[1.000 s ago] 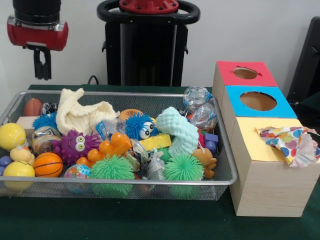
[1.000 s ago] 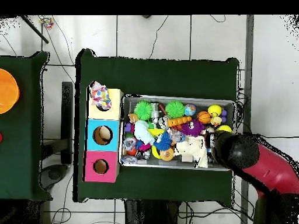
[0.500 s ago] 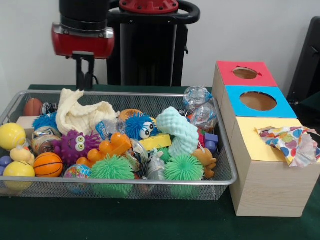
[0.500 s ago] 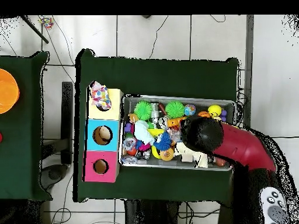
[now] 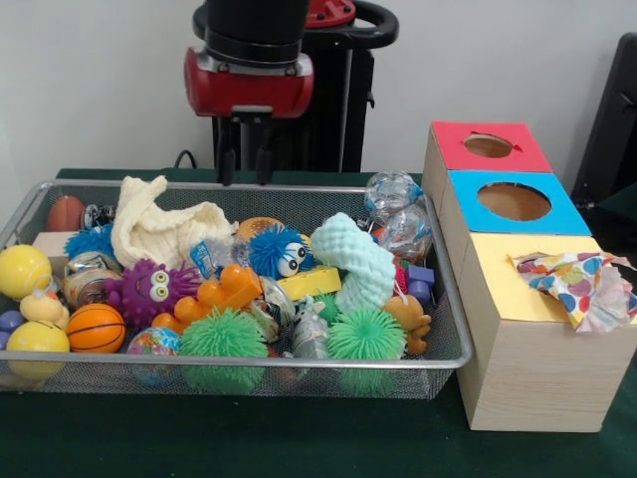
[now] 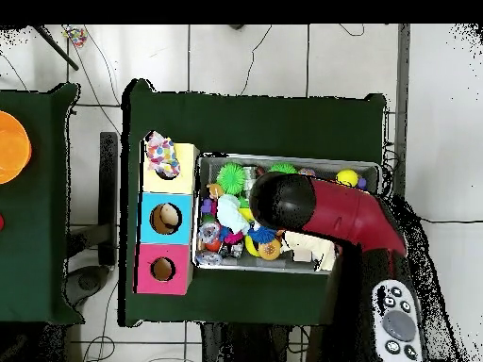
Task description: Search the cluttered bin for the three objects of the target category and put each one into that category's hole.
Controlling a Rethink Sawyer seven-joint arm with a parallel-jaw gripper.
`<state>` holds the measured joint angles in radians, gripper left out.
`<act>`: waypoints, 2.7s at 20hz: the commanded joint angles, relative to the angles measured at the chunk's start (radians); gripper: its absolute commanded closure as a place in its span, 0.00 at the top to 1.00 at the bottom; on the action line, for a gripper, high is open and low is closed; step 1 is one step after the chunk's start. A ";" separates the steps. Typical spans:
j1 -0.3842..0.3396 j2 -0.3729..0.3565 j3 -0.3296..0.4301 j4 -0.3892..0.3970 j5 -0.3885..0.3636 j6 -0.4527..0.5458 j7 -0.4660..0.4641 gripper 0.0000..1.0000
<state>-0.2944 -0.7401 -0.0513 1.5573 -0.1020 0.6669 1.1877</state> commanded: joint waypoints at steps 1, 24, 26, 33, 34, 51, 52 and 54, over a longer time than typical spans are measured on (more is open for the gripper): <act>0.025 0.025 0.031 -0.029 0.036 0.118 0.196 1.00; 0.215 0.050 -0.083 -0.115 0.095 0.152 0.357 1.00; 0.237 0.063 -0.088 -0.140 0.107 0.170 0.368 1.00; 0.309 0.127 -0.115 -0.250 0.139 0.230 0.441 1.00; 0.313 0.132 -0.114 -0.258 0.142 0.232 0.445 1.00; 0.285 0.222 -0.130 -0.404 0.176 0.303 0.524 1.00; 0.284 0.230 -0.136 -0.419 0.175 0.309 0.529 1.00; 0.283 0.245 -0.147 -0.450 0.174 0.320 0.540 1.00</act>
<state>0.0302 -0.5732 -0.1904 1.1811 0.0460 0.8341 1.4565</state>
